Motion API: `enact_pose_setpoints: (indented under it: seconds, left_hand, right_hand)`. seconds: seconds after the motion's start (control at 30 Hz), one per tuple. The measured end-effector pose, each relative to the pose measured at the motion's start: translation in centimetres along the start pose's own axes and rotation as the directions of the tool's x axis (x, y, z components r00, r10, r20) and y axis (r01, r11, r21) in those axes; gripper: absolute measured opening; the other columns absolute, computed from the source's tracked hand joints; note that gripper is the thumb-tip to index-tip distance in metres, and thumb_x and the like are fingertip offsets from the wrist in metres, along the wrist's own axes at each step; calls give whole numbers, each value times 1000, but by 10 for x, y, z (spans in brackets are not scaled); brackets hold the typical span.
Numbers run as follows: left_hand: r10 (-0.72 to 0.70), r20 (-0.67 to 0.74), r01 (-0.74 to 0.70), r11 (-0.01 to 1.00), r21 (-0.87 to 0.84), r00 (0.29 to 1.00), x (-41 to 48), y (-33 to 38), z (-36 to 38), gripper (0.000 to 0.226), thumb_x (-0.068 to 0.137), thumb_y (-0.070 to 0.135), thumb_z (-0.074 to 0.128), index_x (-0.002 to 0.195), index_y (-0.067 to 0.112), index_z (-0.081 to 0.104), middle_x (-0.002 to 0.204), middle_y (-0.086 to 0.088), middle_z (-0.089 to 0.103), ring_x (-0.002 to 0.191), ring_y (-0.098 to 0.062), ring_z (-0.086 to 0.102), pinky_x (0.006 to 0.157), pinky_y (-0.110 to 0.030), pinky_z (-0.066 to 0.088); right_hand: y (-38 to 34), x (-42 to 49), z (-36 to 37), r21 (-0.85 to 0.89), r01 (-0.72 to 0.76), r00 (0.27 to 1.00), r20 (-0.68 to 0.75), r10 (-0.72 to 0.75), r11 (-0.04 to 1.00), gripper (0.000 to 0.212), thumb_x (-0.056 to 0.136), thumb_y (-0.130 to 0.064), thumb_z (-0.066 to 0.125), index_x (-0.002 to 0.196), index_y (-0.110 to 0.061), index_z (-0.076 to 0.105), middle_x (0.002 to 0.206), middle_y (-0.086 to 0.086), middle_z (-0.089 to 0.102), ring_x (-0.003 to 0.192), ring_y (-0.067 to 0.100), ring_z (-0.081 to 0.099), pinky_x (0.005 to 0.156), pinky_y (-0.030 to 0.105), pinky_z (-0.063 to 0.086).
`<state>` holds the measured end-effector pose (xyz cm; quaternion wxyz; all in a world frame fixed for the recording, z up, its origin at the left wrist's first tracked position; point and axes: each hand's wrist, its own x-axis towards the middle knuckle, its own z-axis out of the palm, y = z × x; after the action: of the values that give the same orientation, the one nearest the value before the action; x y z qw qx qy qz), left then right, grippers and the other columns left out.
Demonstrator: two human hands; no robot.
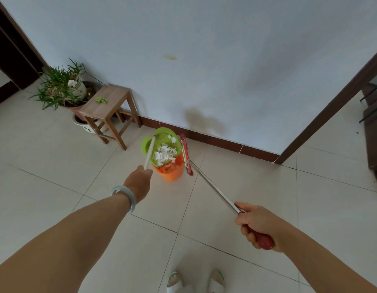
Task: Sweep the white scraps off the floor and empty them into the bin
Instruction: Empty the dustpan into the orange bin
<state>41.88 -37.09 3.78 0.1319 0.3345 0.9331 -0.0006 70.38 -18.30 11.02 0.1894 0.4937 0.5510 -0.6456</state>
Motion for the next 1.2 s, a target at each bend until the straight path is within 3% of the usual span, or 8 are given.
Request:
enact_pose_setpoints:
  seconds: [0.5,0.57,0.63,0.7,0.77,0.87,1.0,1.2]
  left_hand:
    - [-253,91,269,909,-318,963,4,21,21,35,94,8,37,118,4,60,119,-20,61,110,-34,57,89,-37,46]
    - [-373,173,400,709,-581,912,9,26,15,32,95,11,40,115,-3,61,115,-22,63,107,-36,60,85,-39,50]
    - [-457,399,532,208,-821,795,16,32,11,34,96,7,38,126,-3,52,117,-21,59,105,-36,62,83,-42,56]
    - [-353,641,572,-289,-767,681,20,34,13,30,97,4,35,124,7,46,112,-17,53,92,-32,67,55,-35,60]
    - [-234,729,582,-470,-664,643,22,32,23,22,98,8,35,116,14,46,97,-12,56,65,-18,61,37,-18,48]
    - [-207,731,598,-454,-660,650,24,33,36,11,98,14,36,99,13,47,65,-1,44,45,-8,39,35,-8,34]
    - [-264,652,604,-248,-758,710,10,42,49,17,95,13,37,80,10,44,61,-1,38,46,-12,35,32,-13,29]
    - [-334,513,570,98,-816,791,-16,28,75,24,94,23,41,103,2,48,62,-3,37,49,-16,33,43,-21,30]
  right_hand:
    - [0,6,13,-102,-21,1000,-18,19,995,66,88,-5,48,147,-32,36,60,6,53,40,11,45,39,19,35]
    - [-2,5,14,-127,-23,1000,-22,20,992,67,88,-5,47,148,-31,35,60,6,52,39,12,44,40,19,35]
    - [-3,3,14,-145,-23,999,-27,20,989,67,88,-4,47,149,-31,34,60,6,52,39,12,44,40,20,35]
    - [-5,1,14,-151,-27,999,-36,22,988,67,89,-4,48,148,-31,35,59,5,52,39,11,44,39,19,36]
    - [-9,0,16,-145,-31,999,-42,25,989,66,89,-4,48,148,-31,36,59,6,52,39,11,44,39,19,36]
    - [-14,0,20,-120,-39,998,-46,34,992,65,88,-3,48,145,-31,39,58,5,52,38,11,44,39,19,35]
    - [-20,-5,24,-82,-47,998,-43,43,995,64,88,-3,49,144,-31,40,57,6,53,38,12,43,40,20,35]
    - [-25,-9,26,-57,-45,998,-38,43,997,64,87,-1,50,144,-28,39,54,6,52,37,12,43,38,19,34]
